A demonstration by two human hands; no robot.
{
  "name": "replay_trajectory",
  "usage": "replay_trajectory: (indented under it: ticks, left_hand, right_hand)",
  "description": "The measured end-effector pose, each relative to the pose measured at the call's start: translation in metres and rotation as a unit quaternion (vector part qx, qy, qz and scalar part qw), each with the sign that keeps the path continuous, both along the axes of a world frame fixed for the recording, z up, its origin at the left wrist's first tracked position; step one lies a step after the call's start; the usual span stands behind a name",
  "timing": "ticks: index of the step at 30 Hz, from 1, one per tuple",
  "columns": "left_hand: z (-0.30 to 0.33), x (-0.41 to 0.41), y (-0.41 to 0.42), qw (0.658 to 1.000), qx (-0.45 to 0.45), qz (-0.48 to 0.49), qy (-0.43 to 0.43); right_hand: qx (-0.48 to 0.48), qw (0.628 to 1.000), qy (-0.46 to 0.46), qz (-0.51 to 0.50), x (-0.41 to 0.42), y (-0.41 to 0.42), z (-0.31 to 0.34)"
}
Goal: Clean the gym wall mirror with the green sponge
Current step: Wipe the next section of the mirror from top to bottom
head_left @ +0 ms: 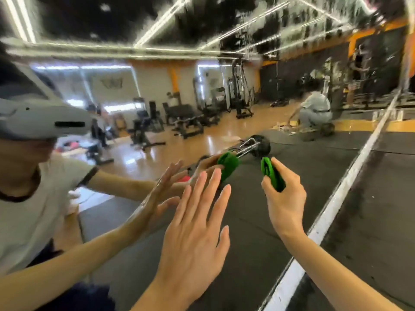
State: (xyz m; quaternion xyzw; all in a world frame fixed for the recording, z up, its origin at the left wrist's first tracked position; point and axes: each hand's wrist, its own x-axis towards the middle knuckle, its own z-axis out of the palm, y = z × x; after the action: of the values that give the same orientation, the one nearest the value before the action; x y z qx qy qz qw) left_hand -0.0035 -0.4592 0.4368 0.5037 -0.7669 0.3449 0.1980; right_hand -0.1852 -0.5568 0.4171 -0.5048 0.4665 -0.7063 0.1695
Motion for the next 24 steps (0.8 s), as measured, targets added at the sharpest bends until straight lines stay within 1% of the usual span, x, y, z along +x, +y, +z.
replay_trajectory:
  ticks: [5,11,18,24]
  left_hand:
    - [0.102,-0.012,-0.004,1.000,0.003,-0.018,-0.004]
    - [0.241,-0.017,-0.006,1.000,0.000,-0.030,-0.005]
    - [0.389,-0.018,-0.006,0.999,-0.025,-0.046,0.002]
    - [0.483,-0.020,-0.008,0.995,-0.077,-0.060,0.007]
  right_hand:
    - [0.018,0.999,0.023,-0.013,-0.021,0.020,0.097]
    - [0.023,0.998,0.052,-0.025,-0.038,0.037,0.231]
    - [-0.022,0.995,0.089,-0.049,-0.053,0.058,0.380]
    - [-0.069,0.988,0.119,-0.072,-0.069,0.069,0.467]
